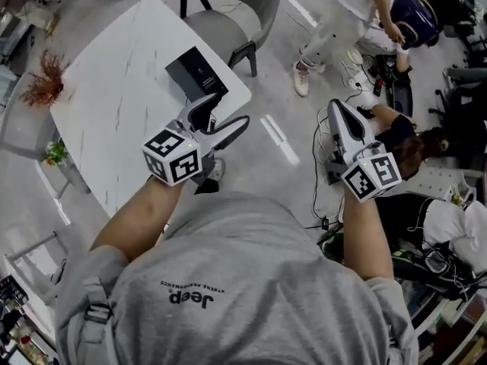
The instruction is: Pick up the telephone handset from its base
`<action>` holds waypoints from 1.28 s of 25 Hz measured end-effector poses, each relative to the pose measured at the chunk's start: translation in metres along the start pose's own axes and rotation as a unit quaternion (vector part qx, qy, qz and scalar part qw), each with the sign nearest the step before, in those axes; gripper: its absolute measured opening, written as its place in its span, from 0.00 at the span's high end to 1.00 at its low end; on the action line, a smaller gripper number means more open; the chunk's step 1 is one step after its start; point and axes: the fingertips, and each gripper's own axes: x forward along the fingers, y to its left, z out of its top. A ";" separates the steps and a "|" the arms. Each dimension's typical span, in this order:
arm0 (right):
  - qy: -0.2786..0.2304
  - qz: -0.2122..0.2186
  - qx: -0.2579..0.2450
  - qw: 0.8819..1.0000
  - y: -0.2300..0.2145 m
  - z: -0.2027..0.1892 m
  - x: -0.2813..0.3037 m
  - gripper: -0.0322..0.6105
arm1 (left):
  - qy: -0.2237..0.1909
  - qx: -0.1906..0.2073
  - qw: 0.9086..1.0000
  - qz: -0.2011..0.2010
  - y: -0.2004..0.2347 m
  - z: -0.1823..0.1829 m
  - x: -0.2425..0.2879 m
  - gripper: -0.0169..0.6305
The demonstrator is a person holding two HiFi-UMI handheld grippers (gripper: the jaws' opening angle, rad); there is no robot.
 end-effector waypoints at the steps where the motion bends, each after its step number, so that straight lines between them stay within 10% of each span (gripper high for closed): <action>1: 0.006 0.011 -0.001 1.000 0.004 -0.004 0.014 0.94 | -0.002 -0.007 1.000 0.016 0.015 -0.002 -0.007 0.35; 10: 0.048 0.068 -0.008 0.997 0.036 -0.044 0.102 0.94 | 0.018 -0.094 0.988 0.125 0.146 -0.046 -0.048 0.35; 21: 0.090 0.064 -0.006 0.994 0.037 -0.081 0.130 0.94 | 0.038 -0.238 0.958 0.154 0.238 -0.096 -0.034 0.35; 32: 0.104 0.050 0.009 0.993 0.033 -0.098 0.133 0.94 | 0.068 -0.257 0.945 0.192 0.265 -0.112 -0.014 0.56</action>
